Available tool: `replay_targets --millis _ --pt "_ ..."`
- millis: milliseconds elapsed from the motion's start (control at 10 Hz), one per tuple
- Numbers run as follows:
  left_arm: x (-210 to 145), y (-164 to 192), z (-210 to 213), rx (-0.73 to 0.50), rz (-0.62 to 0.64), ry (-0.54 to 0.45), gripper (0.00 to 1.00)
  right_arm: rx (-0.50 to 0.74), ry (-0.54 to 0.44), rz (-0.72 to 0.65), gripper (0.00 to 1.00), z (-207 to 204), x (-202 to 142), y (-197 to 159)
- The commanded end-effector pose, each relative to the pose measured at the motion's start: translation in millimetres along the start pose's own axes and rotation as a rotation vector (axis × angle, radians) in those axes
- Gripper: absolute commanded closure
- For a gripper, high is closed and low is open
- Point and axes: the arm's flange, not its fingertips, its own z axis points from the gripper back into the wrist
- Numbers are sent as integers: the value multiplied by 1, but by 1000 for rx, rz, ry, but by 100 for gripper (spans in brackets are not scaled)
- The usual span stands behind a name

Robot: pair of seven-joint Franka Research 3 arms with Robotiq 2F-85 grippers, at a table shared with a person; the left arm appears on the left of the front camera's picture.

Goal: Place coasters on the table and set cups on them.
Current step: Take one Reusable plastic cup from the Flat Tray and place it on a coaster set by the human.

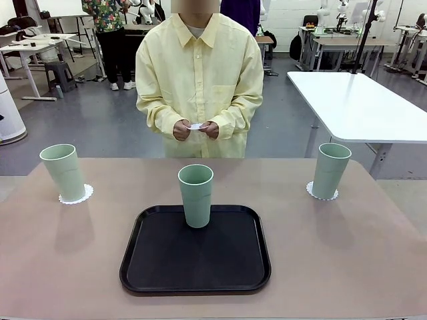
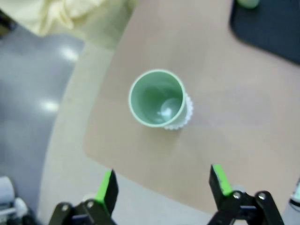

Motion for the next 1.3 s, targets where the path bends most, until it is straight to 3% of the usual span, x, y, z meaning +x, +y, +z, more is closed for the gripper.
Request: replay_targets --millis 0,200,400,600,700,800,1200 --pt "32 -24 2 31 112 113 0 -3 -1 -2 0 1 0 0" --pt "55 -48 -5 -64 107 262 0 -3 -1 -2 0 1 0 0" --pt "67 -80 -16 -164 39 315 0 -3 -1 -2 0 1 0 0" --pt "67 -101 -30 -206 8 326 0 -3 -1 -2 0 1 0 0" --pt "62 -102 -32 -187 43 273 0 -3 -1 -2 0 1 0 0" --pt "73 -97 -32 -212 20 323 0 -3 -1 -2 0 1 0 0" --pt "73 -97 -32 -212 20 323 0 -3 -1 -2 0 1 0 0"
